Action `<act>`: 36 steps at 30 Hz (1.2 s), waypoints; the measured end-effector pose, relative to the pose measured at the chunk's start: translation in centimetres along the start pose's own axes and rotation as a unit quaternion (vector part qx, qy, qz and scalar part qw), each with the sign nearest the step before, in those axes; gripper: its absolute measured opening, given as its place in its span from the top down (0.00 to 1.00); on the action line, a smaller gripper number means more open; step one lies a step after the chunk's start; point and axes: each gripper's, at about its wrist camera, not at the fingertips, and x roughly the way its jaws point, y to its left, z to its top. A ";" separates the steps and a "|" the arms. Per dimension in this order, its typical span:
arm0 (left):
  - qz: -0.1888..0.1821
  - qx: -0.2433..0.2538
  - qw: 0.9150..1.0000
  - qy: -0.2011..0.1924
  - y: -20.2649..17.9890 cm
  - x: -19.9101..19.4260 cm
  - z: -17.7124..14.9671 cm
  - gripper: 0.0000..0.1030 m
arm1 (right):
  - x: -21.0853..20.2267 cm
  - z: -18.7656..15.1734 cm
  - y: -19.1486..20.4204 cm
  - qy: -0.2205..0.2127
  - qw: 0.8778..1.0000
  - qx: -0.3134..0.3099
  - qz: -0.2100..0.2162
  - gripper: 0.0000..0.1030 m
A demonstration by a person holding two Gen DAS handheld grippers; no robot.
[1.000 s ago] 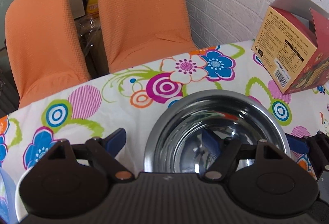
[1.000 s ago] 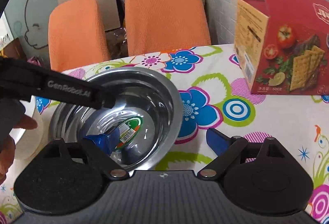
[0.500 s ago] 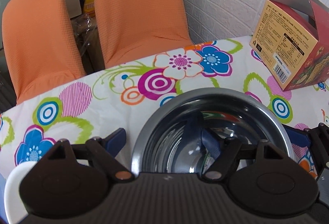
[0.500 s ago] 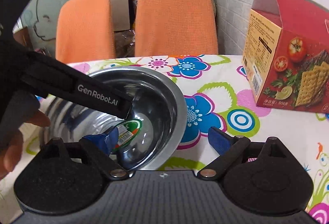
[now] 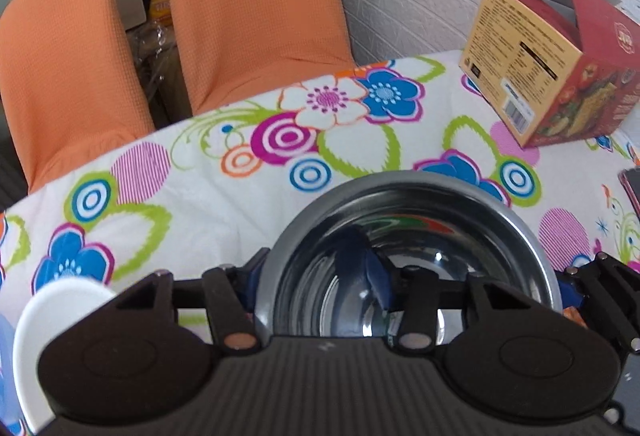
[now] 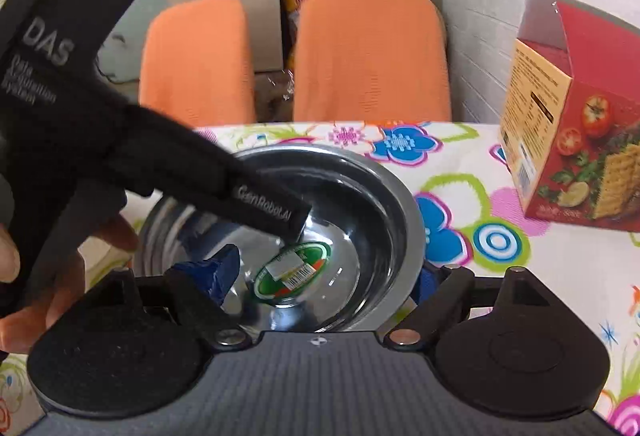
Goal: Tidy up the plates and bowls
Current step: 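Carry the steel bowl with the left gripper onto the plate stack and open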
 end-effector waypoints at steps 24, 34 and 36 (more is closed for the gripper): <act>-0.005 0.007 1.000 -0.017 -0.9 -15.1 -18.5 0.54 | -16.9 -8.6 8.5 -0.037 0.997 0.018 0.060 0.25; -0.014 0.002 1.000 -0.022 -1.4 -13.8 -22.0 0.54 | -17.7 -12.3 10.7 -0.018 0.998 0.027 0.053 0.25; -0.004 0.006 1.000 -0.025 -1.5 -13.7 -21.9 0.55 | -17.8 -12.9 10.6 -0.013 0.998 0.036 0.055 0.25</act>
